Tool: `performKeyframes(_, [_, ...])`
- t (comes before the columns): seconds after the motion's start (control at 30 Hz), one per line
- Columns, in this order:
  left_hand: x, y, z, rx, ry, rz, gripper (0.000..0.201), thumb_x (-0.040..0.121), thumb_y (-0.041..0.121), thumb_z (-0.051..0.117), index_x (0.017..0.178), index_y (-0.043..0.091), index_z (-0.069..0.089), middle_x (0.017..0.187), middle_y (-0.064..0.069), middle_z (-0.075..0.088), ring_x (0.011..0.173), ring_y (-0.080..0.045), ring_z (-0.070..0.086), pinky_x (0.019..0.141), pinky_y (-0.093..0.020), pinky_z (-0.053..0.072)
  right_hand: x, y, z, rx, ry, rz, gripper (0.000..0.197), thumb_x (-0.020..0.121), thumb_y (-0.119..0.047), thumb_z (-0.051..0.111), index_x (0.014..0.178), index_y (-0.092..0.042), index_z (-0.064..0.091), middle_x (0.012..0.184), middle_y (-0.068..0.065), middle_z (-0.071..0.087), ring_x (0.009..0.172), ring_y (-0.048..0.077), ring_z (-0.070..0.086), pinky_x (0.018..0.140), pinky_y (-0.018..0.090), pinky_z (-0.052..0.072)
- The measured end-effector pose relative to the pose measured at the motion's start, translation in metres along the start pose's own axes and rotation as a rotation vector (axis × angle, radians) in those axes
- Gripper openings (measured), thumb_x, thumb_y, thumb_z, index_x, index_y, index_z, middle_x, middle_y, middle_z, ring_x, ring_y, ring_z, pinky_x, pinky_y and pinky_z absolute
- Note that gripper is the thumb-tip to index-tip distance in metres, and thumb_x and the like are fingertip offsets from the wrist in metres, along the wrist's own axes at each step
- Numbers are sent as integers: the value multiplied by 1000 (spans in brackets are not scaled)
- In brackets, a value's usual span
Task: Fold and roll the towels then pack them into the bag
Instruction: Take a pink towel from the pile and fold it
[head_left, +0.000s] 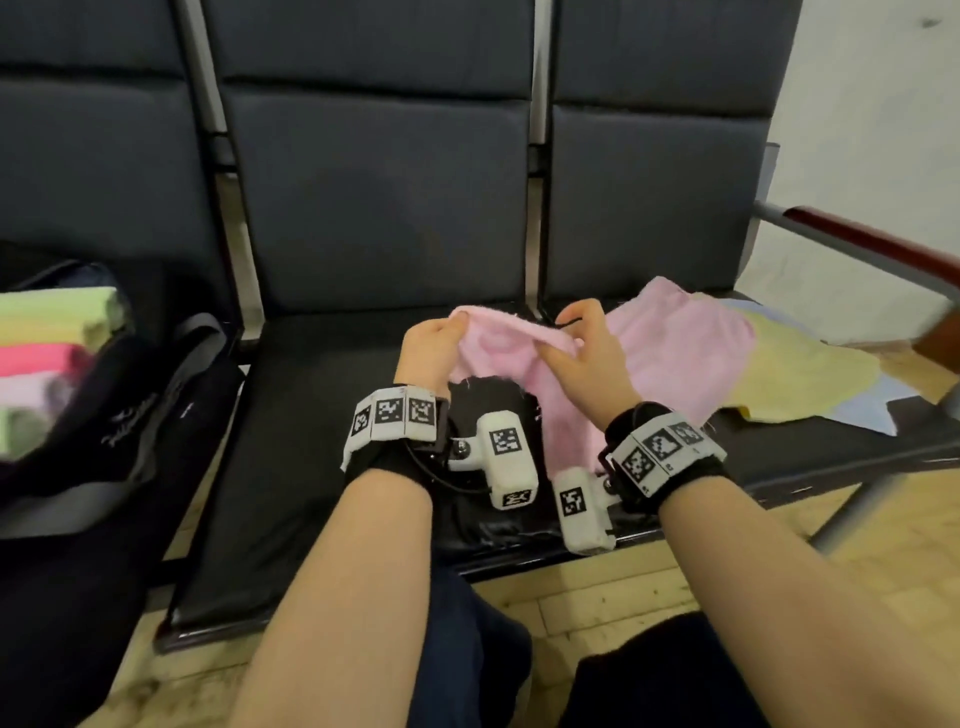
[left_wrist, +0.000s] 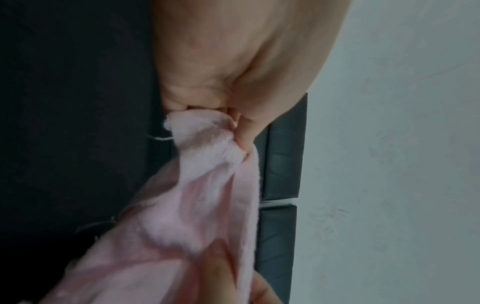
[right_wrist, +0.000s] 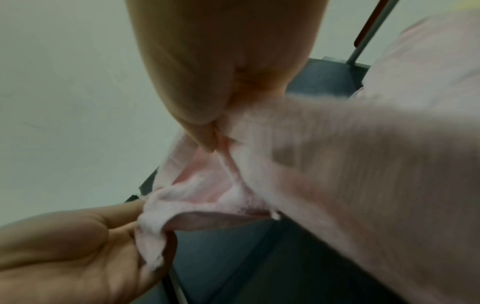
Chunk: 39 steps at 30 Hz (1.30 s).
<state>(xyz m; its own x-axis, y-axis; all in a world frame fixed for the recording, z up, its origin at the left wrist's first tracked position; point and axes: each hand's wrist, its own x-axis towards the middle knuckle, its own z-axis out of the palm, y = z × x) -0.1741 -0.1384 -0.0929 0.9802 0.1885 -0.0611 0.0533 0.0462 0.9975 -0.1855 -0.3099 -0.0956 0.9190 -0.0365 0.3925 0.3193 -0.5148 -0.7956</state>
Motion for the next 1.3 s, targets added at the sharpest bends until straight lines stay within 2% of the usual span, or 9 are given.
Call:
performKeyframes(0.13, [1,-4,-6,63,3,19,17,97,19,52,86,10,61,88,-9,62,85,-23,55,69,-28,47,4,13,11,-56,-17,3,18,88,-15,63,96,-16,47,93,-1,54,78,11,52,67,14,40])
performKeyframes(0.3, [6,-17,-5,190,9,79,28,99,29,46,90,6,60,88,-14,58,78,-21,52,70,-31,43,-4,31,11,-5,-62,80,10,88,-18,66,93,-18,58,86,-11,60,79,0,56,68,8,41])
performKeyframes(0.47, [5,-23,-4,276,39,155,33,100,27,43,89,6,67,93,-10,65,87,-20,58,81,-35,46,-5,32,3,86,-71,152,2,93,-19,60,94,-18,59,84,-5,60,77,6,56,69,18,41])
performKeyframes(0.6, [-1,-23,-2,375,-51,187,34,96,37,50,92,9,69,92,-1,66,86,-13,59,76,-26,48,-6,31,-4,44,-162,226,12,99,-20,45,94,-15,54,84,-7,51,75,2,46,66,17,36])
performKeyframes(0.7, [-9,-21,1,387,-219,193,30,90,45,59,106,20,66,96,4,65,87,-7,60,68,-9,48,-8,24,-10,130,-204,197,17,97,-20,53,79,-18,54,78,-7,52,74,5,48,69,19,37])
performKeyframes(0.83, [-15,-24,7,505,-457,262,43,89,29,64,130,22,54,106,8,65,90,-4,60,83,-19,49,-14,17,-14,233,-269,126,18,96,-19,56,79,-15,61,72,-2,54,71,8,50,72,22,42])
performKeyframes(0.93, [-16,-25,10,468,-532,280,34,87,22,68,121,23,60,89,7,66,80,-2,59,78,-17,49,-17,13,-15,208,-309,53,27,98,-20,51,88,1,62,78,8,54,74,9,49,72,22,41])
performKeyframes(1.13, [-15,-23,8,438,-309,343,7,87,21,68,84,15,70,80,-4,67,75,-12,58,74,-31,49,-15,23,-18,-38,-301,-22,3,86,-13,68,86,-15,66,81,-1,65,68,3,55,68,20,45])
performKeyframes(1.3, [-4,-25,-2,260,-17,259,12,89,19,63,81,11,67,68,4,59,67,-11,53,72,-32,46,-13,38,-27,-270,-198,39,29,86,1,49,96,-11,73,88,-2,68,75,9,58,63,13,39])
